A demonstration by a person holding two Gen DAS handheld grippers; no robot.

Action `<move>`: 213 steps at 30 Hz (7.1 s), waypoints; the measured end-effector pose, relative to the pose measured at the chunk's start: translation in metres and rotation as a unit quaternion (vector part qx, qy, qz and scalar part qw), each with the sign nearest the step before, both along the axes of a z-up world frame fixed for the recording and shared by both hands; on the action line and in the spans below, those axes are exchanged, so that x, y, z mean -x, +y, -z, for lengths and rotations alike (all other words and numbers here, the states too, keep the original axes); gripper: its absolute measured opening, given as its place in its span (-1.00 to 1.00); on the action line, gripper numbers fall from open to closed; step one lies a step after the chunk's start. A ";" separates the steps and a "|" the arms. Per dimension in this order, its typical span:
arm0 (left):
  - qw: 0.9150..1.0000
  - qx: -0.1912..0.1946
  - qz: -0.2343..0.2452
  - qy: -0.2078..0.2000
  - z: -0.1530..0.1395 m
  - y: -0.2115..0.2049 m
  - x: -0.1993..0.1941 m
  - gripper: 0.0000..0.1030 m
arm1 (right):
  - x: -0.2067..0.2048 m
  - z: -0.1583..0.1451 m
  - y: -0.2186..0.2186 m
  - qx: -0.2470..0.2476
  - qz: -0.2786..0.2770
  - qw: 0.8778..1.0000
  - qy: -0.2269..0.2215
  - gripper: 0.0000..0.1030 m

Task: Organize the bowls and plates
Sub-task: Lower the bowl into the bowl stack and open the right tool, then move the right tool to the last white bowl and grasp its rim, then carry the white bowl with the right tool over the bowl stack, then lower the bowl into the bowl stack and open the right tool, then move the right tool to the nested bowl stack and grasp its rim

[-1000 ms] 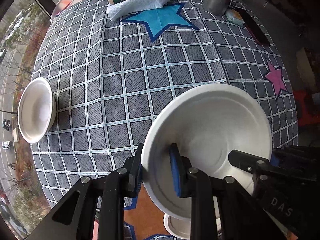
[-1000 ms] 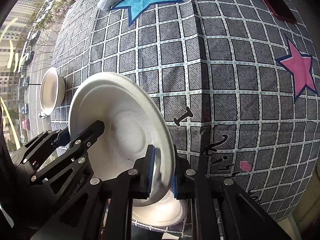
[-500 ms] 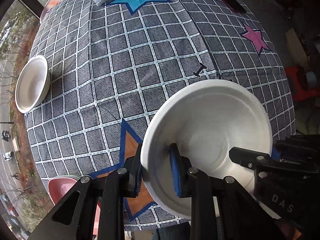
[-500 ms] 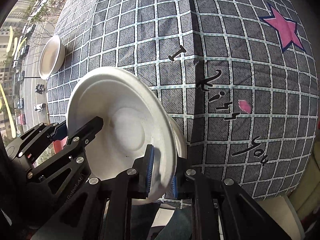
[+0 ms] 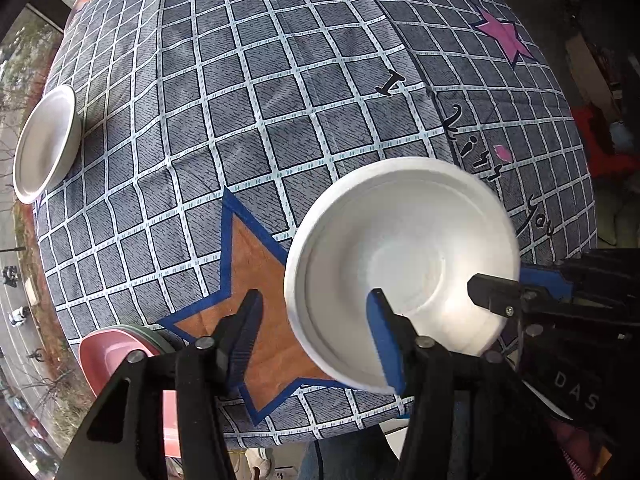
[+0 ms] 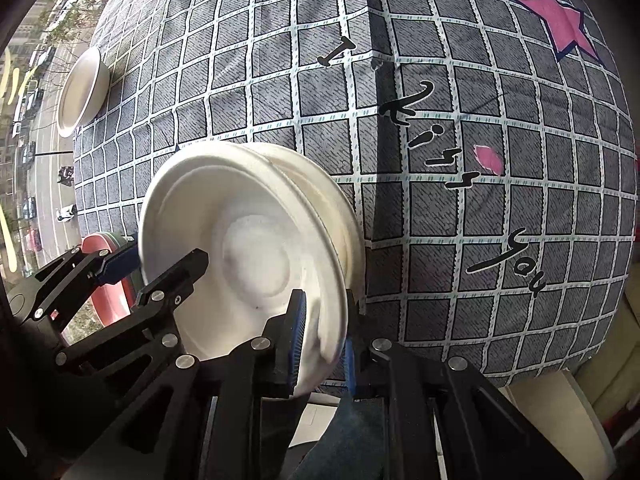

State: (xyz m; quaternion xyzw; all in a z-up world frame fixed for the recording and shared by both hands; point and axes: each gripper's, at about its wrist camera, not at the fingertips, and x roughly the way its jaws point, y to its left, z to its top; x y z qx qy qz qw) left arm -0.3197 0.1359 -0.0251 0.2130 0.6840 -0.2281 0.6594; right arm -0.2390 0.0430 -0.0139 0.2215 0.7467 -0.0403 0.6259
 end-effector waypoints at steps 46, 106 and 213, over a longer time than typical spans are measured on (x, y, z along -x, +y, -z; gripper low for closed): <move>0.932 -0.058 -0.328 -0.145 -0.025 0.234 -0.212 0.57 | -0.215 -0.032 0.112 0.028 -0.100 0.988 -0.110 0.79; 0.985 0.002 -0.153 -0.080 -0.011 0.049 -0.147 -0.37 | -0.161 0.020 0.063 -0.035 -0.055 0.995 -0.069 -0.59; 0.995 -0.004 -0.099 -0.003 -0.056 0.089 -0.020 0.99 | -0.012 0.011 -0.008 0.064 -0.074 0.994 0.053 0.98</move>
